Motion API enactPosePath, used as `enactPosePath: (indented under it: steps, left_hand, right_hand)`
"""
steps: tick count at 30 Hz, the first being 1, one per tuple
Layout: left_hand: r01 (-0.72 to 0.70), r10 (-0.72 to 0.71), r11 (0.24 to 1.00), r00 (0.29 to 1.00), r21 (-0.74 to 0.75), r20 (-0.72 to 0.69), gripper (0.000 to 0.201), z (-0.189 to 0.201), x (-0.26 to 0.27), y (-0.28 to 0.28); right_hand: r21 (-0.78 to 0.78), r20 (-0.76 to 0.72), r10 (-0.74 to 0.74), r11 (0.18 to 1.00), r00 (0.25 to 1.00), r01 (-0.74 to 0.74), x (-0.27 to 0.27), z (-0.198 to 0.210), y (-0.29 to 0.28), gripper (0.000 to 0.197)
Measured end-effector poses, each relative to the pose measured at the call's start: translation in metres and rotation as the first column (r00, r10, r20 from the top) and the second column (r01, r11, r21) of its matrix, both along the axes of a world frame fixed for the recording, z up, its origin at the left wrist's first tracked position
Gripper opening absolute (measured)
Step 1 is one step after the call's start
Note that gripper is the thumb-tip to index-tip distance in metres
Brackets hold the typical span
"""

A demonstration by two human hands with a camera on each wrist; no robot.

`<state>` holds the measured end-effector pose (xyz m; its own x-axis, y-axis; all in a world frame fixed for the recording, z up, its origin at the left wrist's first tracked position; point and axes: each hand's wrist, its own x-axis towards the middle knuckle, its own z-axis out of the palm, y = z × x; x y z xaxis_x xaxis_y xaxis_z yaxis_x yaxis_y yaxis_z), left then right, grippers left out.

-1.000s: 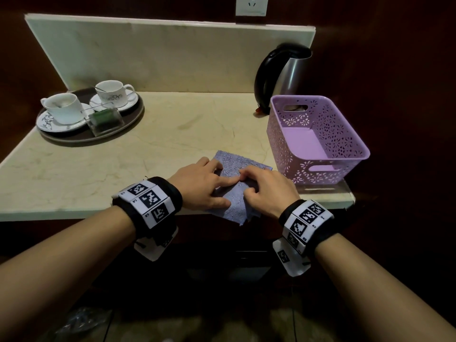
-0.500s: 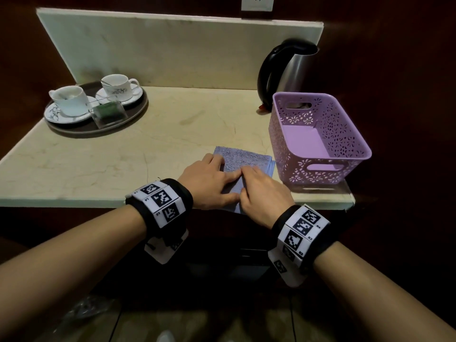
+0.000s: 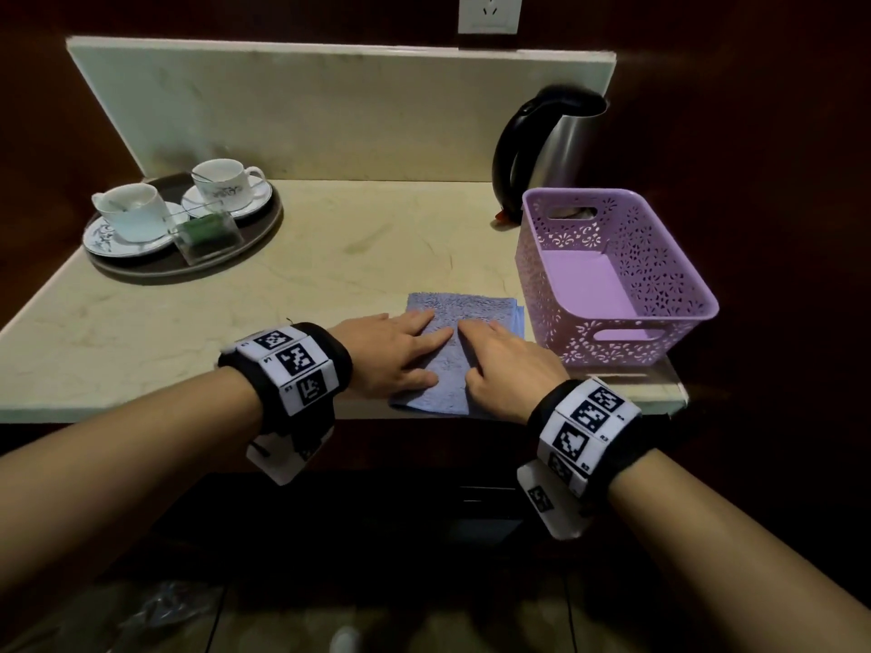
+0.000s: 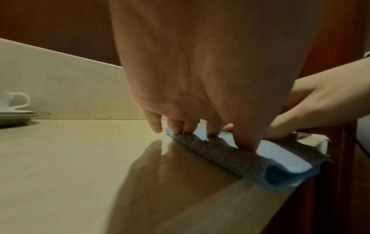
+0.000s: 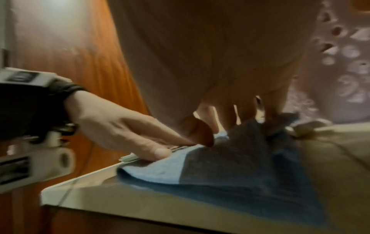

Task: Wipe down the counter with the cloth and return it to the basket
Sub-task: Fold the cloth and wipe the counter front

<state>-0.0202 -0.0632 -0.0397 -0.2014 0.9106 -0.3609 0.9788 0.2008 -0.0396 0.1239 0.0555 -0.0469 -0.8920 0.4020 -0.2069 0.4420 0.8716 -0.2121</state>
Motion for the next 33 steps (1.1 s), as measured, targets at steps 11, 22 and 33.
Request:
enactPosePath:
  steps: [11, 22, 33]
  left_hand:
    - [-0.06, 0.06, 0.995, 0.998, -0.083, 0.002, 0.07, -0.011, -0.011, 0.012]
    - [-0.094, 0.097, 0.989, 0.995, -0.112, 0.019, 0.068, -0.008, -0.026, 0.029]
    - [-0.139, 0.145, 0.977, 0.989, -0.164, 0.024, 0.069, -0.003, -0.047, 0.05]
  right_hand:
    - [-0.014, 0.243, 0.033, 0.999, 0.97, -0.031, -0.021, -0.007, -0.004, 0.075]
    - [-0.01, 0.315, -0.035, 0.999, 0.949, 0.04, -0.049, -0.002, 0.004, 0.08]
    - [-0.024, 0.33, -0.098, 0.993, 0.939, 0.112, -0.082, 0.006, 0.018, 0.079]
